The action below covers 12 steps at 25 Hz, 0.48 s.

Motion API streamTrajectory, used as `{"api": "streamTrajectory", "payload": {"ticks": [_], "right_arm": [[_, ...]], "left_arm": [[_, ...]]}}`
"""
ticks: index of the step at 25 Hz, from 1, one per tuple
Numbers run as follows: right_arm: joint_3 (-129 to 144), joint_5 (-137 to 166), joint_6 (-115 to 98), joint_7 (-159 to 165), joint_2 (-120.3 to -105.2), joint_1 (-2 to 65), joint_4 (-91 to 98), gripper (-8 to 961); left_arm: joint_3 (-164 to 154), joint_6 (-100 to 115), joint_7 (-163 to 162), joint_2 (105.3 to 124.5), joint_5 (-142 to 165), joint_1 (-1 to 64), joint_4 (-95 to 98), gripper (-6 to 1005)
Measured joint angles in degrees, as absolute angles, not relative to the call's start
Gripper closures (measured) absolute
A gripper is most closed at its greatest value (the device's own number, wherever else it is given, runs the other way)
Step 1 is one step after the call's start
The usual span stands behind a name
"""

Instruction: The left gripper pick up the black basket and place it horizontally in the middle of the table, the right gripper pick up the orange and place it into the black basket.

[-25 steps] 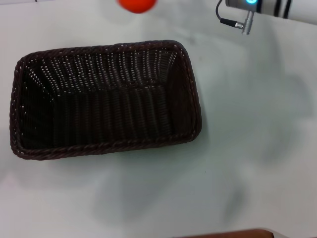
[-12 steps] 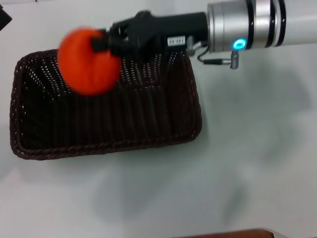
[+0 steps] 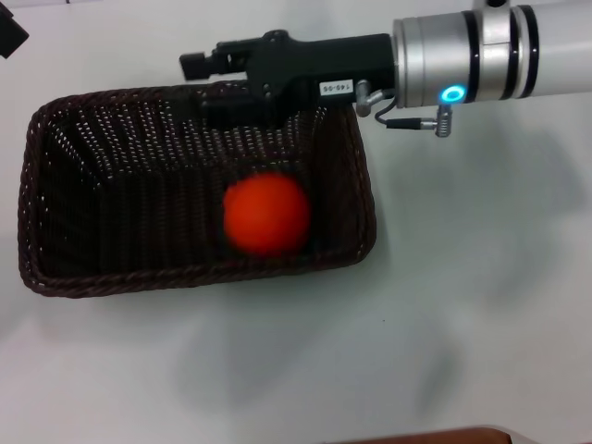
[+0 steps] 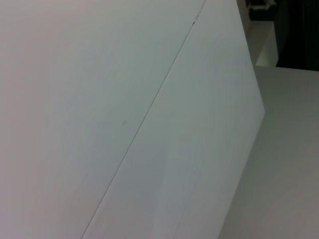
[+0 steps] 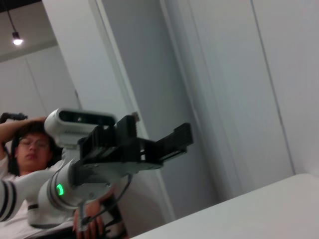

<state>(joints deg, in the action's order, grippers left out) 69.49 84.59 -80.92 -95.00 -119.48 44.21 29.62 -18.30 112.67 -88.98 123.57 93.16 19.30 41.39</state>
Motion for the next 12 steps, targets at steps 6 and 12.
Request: {"api": "streamTrajectory", "payload": {"ticks": [6,12], "right_arm": [[63.99,77.51,-80.59,-101.94,-119.91,39.51,28.97,288],[59.28,63.23,-76.94,-113.12,-119.92,32.93,24.77,159]], "left_arm": [[-17.59,111.55,-86.06,123.49,92.77,19.94,39.02,297],[-15.26,109.83,-77.95,123.90,90.52,19.58,35.60,296]]}}
